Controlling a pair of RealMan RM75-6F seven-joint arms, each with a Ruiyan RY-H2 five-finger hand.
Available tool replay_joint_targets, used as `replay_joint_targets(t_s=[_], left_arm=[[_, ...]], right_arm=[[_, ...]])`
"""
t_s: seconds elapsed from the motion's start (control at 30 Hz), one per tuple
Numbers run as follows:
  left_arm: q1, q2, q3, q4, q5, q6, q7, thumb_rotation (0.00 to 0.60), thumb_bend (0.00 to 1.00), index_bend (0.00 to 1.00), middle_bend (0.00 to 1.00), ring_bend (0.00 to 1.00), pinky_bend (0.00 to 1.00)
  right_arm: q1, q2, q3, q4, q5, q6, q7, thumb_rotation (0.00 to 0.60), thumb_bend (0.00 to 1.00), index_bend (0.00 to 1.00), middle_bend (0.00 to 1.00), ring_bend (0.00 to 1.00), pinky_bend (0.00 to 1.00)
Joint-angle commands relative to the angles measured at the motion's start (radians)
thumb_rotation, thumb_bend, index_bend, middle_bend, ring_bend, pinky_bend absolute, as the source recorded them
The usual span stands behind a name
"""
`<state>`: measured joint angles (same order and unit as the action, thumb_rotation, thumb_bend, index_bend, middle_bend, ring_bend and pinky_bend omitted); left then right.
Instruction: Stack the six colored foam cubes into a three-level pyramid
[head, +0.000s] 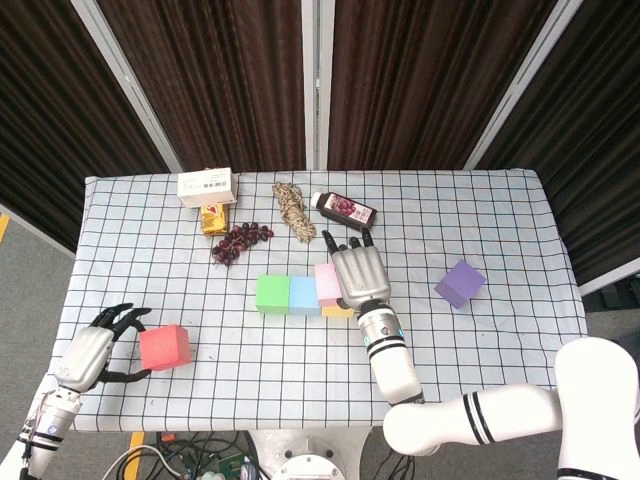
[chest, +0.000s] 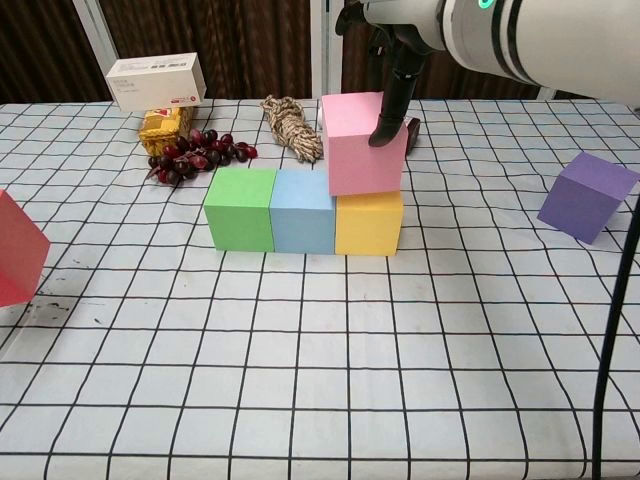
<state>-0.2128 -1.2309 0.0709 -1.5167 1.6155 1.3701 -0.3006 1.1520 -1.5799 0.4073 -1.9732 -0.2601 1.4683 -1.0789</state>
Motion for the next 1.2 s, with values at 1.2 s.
replay_joint_targets(t_s=[1.2], left_arm=[[0.0,0.015,0.008,0.018,0.013,-0.003,-0.041,0.6,0.02,0.18,0.44,0.12,0.15]], right_arm=[[0.085,-0.115,0.068,0.123,0.108,0.011,-0.018,0.6,0.11,0.01,0.55,0.22,0.0]])
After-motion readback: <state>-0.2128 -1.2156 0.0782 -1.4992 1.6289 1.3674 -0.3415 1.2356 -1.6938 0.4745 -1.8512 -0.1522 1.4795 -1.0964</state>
